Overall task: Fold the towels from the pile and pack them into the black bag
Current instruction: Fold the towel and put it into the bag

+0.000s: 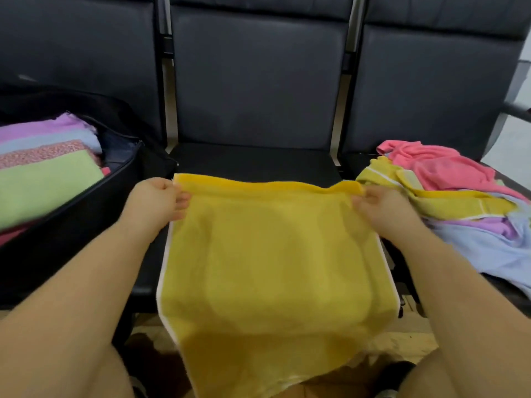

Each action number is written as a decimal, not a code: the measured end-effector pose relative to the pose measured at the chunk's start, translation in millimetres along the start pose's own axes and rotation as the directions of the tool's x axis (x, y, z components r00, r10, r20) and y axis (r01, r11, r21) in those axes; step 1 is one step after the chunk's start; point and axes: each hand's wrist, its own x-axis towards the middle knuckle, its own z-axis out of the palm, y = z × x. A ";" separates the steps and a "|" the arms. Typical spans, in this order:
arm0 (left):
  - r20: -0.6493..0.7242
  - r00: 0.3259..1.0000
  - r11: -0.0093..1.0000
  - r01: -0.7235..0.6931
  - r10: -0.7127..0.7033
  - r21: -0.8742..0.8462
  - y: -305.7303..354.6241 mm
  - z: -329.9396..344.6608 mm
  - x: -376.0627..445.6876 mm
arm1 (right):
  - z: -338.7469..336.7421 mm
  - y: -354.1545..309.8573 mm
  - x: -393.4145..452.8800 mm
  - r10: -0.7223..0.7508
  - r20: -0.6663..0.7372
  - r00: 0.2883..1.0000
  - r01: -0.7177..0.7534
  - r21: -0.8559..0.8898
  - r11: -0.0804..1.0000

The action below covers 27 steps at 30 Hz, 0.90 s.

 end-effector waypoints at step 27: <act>0.246 0.958 0.471 -0.285 0.144 0.835 -22.8 113.3 133.6 | 119.0 -3.9 145.9 -0.019 0.183 0.983 0.112 -0.511 0.852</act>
